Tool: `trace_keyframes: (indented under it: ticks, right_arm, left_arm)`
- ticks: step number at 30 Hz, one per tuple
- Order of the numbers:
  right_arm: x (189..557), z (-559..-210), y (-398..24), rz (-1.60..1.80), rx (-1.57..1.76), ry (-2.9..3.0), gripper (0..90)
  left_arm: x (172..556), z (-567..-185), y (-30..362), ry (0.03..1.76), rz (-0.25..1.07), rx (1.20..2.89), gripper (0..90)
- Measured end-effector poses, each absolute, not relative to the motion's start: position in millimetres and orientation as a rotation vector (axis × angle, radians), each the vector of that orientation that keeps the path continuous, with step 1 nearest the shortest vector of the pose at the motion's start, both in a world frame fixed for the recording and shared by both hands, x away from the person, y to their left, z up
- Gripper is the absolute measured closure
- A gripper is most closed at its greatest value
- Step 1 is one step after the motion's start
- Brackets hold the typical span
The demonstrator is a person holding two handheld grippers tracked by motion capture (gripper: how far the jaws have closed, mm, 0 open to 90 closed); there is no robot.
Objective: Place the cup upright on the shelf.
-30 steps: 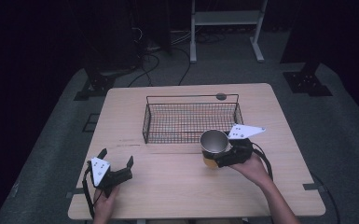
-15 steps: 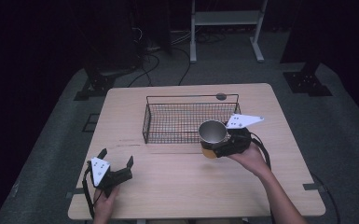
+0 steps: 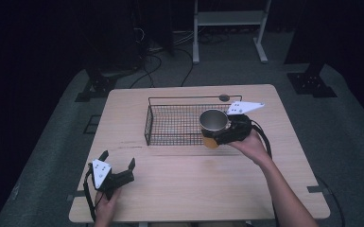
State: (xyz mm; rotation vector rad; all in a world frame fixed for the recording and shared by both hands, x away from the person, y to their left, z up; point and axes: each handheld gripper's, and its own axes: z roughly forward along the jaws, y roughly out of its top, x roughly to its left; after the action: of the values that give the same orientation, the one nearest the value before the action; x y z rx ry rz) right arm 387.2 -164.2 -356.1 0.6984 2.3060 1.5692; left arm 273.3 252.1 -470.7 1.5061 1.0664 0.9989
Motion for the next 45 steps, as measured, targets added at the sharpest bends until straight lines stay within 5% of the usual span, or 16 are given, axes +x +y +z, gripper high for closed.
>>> trace_keyframes:
  ticks: [45]
  right_arm:
    - [466, -353, -160, 1.503, 0.834, 2.311, 12.1]
  left_arm:
    - [274, -471, 253, 1.068, 0.992, 1.502, 0.0]
